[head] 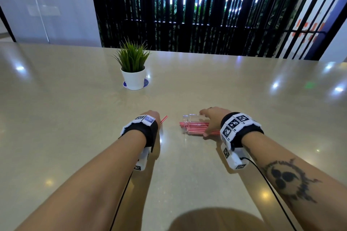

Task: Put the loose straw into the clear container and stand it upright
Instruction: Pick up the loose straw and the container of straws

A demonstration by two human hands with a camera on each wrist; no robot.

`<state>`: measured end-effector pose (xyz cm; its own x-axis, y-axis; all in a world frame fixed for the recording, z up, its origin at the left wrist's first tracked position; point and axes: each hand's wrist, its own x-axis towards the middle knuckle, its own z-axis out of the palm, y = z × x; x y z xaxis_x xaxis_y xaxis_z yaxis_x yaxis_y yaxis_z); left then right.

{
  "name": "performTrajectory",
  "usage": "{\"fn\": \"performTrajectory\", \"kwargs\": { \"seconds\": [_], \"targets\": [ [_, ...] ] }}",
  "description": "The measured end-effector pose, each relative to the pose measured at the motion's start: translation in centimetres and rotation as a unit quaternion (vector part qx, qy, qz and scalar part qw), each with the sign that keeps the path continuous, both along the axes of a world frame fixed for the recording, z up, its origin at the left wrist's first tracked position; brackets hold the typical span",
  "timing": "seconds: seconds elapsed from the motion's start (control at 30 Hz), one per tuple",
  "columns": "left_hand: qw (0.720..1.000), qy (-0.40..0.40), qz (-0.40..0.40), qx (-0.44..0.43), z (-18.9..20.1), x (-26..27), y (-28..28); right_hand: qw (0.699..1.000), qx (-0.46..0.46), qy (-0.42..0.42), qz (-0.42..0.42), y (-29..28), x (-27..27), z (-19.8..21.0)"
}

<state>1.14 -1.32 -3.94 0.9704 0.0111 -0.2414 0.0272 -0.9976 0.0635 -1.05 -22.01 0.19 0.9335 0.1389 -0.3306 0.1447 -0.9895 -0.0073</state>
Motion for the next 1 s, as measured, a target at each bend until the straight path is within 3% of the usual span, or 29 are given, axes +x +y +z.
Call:
{"fn": "performTrajectory", "kwargs": {
  "seconds": [0.4, 1.0],
  "targets": [
    [0.998, 0.063, 0.019, -0.013, 0.0, 1.0, -0.1, 1.000, 0.002, 0.011, -0.002, 0.1, 0.7, 0.1],
    [0.999, 0.027, 0.010, -0.019, 0.3, 2.5, 0.5, 1.000, -0.009, 0.021, 0.016, -0.3, 1.7, -0.3]
  ]
}}
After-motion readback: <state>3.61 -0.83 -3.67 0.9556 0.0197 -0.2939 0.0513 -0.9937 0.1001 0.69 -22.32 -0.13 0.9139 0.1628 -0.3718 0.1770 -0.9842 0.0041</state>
